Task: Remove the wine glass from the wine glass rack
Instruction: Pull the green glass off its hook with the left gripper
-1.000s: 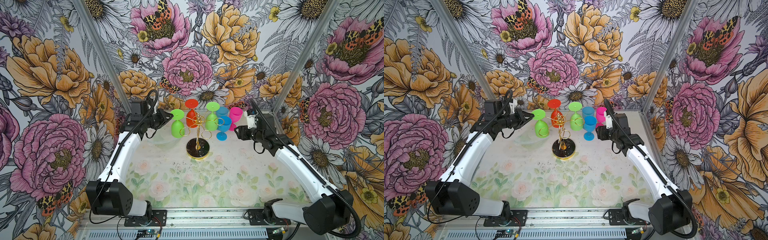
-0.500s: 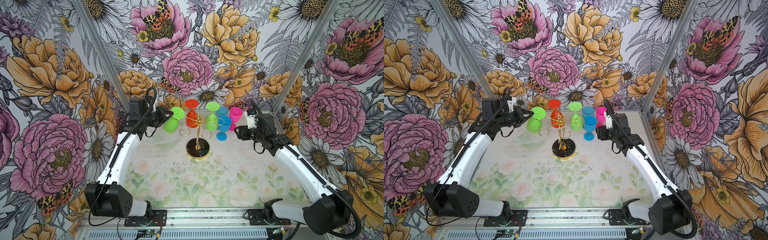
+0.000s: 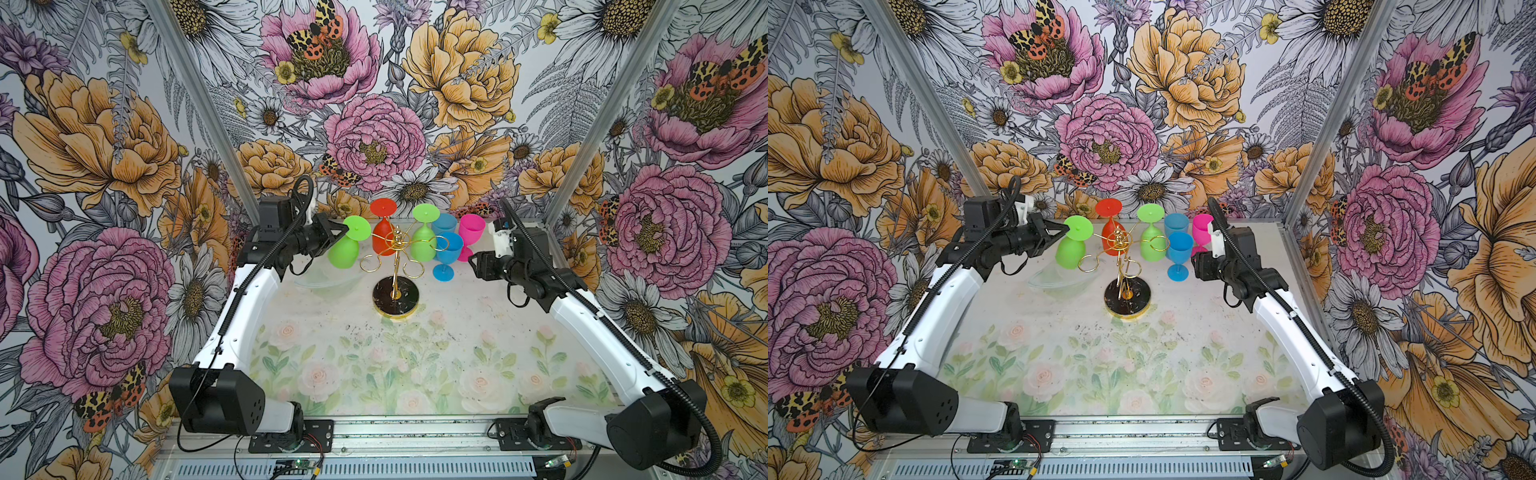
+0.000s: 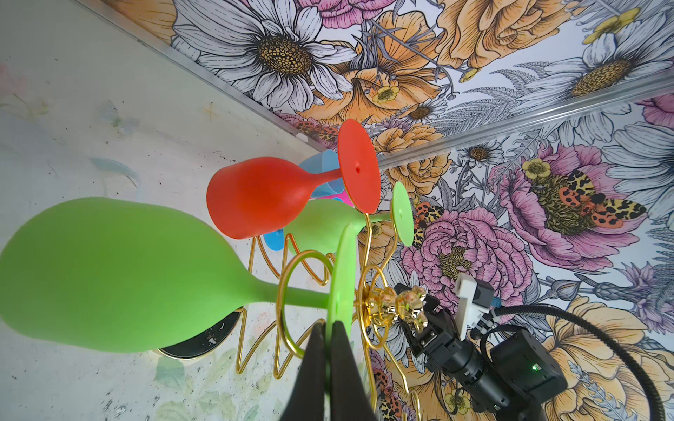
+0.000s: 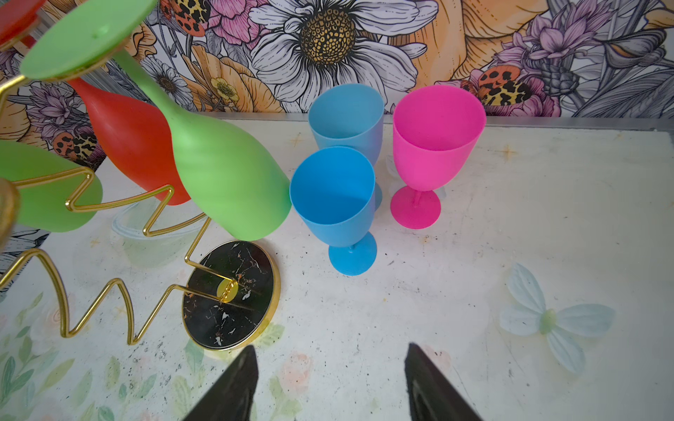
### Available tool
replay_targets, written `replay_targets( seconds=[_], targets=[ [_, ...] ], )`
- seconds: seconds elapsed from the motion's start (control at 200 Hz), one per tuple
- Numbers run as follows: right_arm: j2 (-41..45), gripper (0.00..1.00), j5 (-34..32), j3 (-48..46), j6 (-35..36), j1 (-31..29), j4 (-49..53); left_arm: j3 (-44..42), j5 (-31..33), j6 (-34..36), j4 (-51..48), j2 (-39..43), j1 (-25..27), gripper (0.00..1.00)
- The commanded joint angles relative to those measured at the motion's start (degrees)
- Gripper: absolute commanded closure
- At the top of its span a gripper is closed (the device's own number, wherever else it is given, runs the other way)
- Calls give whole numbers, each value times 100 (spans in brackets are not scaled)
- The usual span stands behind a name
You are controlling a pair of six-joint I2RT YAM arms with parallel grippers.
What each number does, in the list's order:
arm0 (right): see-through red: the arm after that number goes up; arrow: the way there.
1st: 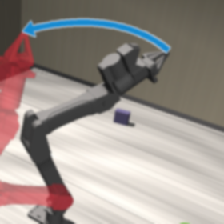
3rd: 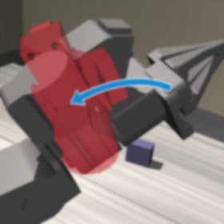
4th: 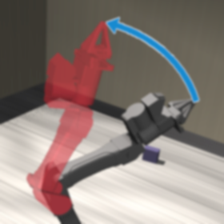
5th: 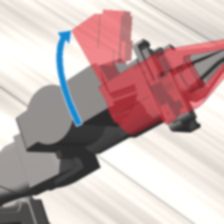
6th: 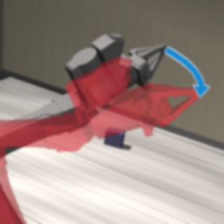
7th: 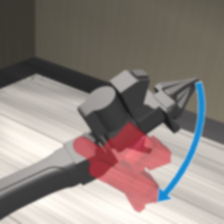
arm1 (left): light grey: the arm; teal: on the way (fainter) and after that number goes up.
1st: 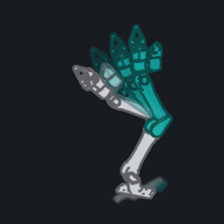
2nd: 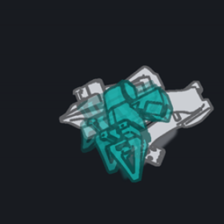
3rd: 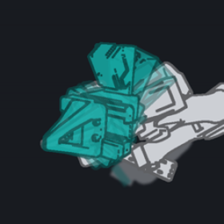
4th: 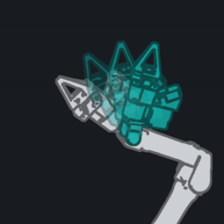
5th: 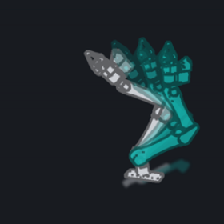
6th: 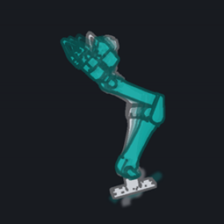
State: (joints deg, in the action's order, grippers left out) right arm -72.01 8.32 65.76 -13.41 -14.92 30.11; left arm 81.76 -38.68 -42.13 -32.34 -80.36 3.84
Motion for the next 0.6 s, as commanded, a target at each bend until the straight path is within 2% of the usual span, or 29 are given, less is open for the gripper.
replay_targets(
  seconds=[0.0, 0.595],
  targets=[
    [119, 35, 74, -41, 23, 24, -153, 128, -239, -85, -10, 152, -45, 100],
    [201, 35, 39, -106, 25, 20, -162, 294, -717, -261, 106, -118, 114, 100]
  ],
)
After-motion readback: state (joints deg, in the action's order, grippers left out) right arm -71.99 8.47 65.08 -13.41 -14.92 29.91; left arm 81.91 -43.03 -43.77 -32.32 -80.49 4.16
